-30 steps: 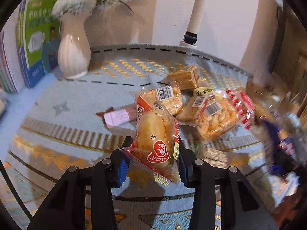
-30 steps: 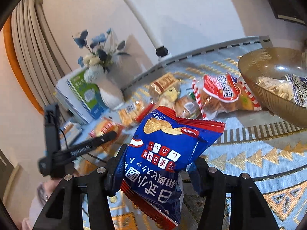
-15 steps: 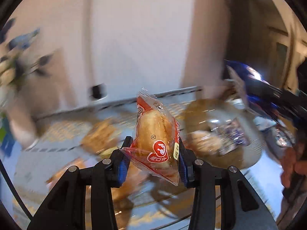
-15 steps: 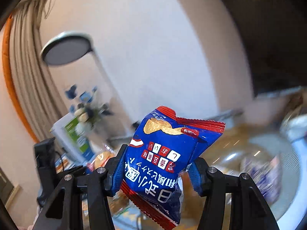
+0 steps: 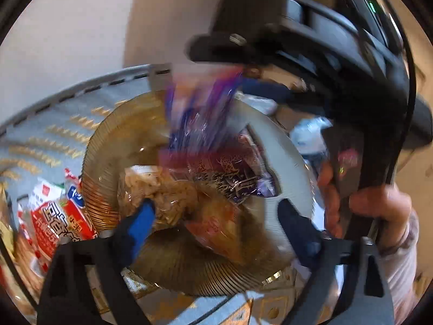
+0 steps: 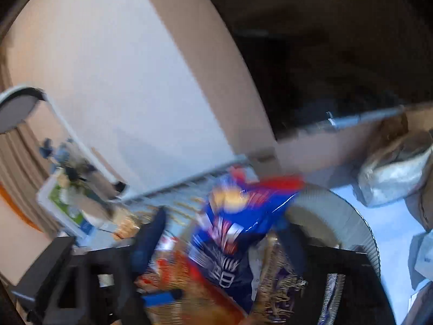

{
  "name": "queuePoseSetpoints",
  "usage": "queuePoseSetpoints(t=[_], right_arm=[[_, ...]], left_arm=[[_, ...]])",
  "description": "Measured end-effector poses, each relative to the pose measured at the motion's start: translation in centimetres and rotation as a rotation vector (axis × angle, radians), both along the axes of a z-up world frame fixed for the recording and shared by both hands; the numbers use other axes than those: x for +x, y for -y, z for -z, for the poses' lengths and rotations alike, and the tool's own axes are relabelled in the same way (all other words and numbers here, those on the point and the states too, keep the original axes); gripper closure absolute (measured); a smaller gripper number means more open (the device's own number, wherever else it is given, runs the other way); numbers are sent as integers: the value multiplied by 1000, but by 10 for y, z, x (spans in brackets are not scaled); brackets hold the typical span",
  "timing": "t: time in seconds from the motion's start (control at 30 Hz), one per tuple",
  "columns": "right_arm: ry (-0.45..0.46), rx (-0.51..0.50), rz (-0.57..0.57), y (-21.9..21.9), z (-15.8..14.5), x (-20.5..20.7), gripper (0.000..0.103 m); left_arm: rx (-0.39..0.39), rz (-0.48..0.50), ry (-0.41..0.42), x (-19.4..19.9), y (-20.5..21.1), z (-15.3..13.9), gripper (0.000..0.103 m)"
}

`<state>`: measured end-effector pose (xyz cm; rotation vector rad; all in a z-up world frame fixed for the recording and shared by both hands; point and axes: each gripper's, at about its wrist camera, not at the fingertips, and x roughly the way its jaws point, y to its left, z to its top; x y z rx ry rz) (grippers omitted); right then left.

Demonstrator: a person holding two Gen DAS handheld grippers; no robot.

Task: Organize snacks
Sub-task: 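Carry both snacks over the amber bowl and release them inside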

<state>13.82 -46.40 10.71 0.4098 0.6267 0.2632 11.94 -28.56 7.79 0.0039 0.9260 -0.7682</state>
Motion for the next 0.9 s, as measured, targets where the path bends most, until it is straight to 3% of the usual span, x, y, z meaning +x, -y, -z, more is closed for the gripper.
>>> queuePoseSetpoints(t=[0.17, 0.37, 0.53, 0.9], right_arm=[[-21, 31, 22, 8, 6, -2, 8], [-30, 42, 38, -2, 5, -11, 8], [-15, 30, 24, -24, -7, -20, 8], [29, -23, -45, -103, -37, -43, 3]], left_arm=[[21, -78, -28, 13, -18, 5, 10], [100, -104, 60, 6, -29, -2, 10], [117, -117, 85, 3, -43, -16, 10], [128, -275, 142, 4, -139, -53, 10]])
